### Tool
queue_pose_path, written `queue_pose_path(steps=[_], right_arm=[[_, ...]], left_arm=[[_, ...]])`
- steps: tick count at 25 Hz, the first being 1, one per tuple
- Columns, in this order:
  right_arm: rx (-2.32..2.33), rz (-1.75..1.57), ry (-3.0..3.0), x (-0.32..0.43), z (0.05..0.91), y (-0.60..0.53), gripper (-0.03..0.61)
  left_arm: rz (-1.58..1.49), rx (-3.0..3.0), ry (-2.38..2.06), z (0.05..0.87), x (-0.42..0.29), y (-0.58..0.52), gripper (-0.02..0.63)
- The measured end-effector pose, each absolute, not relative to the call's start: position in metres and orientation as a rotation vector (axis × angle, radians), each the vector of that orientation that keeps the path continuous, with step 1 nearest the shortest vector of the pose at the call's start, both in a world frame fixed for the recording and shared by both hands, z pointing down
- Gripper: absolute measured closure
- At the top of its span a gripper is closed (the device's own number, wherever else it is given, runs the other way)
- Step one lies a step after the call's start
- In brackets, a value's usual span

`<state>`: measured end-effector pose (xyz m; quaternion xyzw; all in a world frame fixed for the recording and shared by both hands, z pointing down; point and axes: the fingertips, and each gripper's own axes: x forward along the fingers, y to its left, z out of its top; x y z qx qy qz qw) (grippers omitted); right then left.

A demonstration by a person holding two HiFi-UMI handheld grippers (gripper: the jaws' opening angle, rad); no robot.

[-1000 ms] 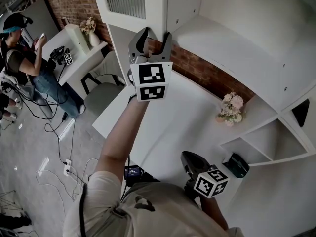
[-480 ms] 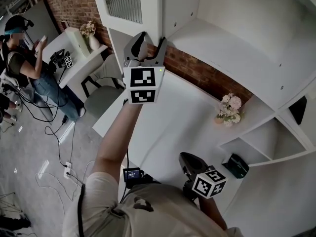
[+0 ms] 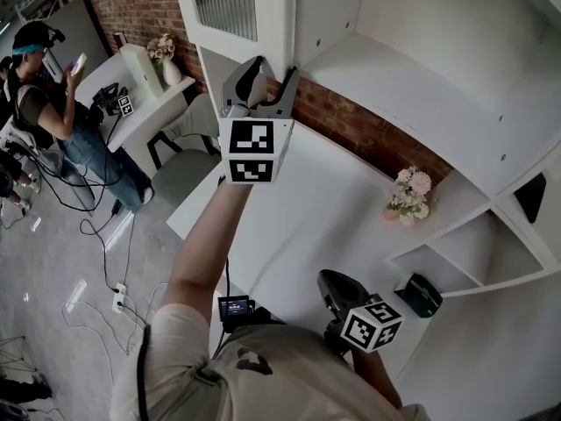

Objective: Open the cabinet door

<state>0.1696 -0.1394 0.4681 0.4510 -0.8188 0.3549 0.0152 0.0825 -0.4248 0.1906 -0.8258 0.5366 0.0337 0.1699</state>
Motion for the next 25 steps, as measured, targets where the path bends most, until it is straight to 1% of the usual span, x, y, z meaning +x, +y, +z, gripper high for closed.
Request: queue_pose_path(steps=[25], right_arm=[[1.363, 1.104, -2.566, 0.159, 0.466, -0.138, 0.546]], left_arm=[[0.133, -2.496, 1.439, 0.192, 0.046, -0.393, 0.397]])
